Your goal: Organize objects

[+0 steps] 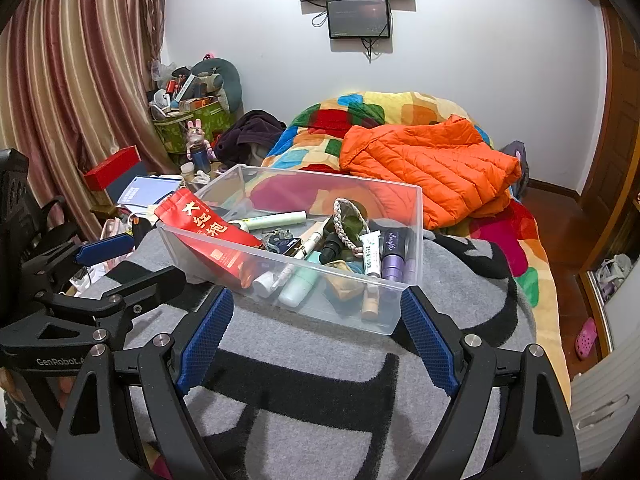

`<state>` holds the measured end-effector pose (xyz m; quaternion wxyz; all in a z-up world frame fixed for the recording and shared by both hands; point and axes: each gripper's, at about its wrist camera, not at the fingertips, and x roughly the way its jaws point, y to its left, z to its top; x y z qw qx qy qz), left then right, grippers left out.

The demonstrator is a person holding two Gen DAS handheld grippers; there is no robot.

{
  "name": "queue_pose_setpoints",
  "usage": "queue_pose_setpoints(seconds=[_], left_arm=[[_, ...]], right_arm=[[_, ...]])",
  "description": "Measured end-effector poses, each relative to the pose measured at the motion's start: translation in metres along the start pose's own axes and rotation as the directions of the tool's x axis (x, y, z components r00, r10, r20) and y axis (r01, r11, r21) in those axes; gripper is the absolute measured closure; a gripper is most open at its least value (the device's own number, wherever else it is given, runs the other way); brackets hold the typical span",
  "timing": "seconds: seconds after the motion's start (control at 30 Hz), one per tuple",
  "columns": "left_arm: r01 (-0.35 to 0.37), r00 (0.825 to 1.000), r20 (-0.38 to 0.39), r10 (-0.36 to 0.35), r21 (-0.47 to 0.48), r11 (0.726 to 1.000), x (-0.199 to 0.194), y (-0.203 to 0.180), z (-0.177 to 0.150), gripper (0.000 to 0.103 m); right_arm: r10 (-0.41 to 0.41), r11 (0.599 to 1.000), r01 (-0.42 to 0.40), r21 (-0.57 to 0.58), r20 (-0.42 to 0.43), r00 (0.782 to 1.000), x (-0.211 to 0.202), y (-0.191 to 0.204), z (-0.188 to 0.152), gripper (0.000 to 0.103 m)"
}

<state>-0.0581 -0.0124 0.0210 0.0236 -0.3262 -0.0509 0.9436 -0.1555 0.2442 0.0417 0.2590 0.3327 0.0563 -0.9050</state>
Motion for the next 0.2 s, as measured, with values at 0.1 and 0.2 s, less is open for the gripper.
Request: queue_pose_setpoints(seconds=[0.1, 0.2], left_arm=[[-0.002, 1.000, 0.014, 0.002, 0.004, 1.000, -0.0032, 0.0001, -0.0002, 0.006], [0.007, 1.000, 0.009, -0.007, 0.000, 1.000, -0.0053, 0.0017, 0.0005, 0.006]], right_arm=[[0.001, 1.000, -0.001, 0.001, 0.000, 1.000, -0.0003, 0.0001, -0.0001, 0.019], [-0.001, 1.000, 0.001, 0.004, -0.001, 1.000, -0.0012, 0.0004, -0.0005, 0.019]])
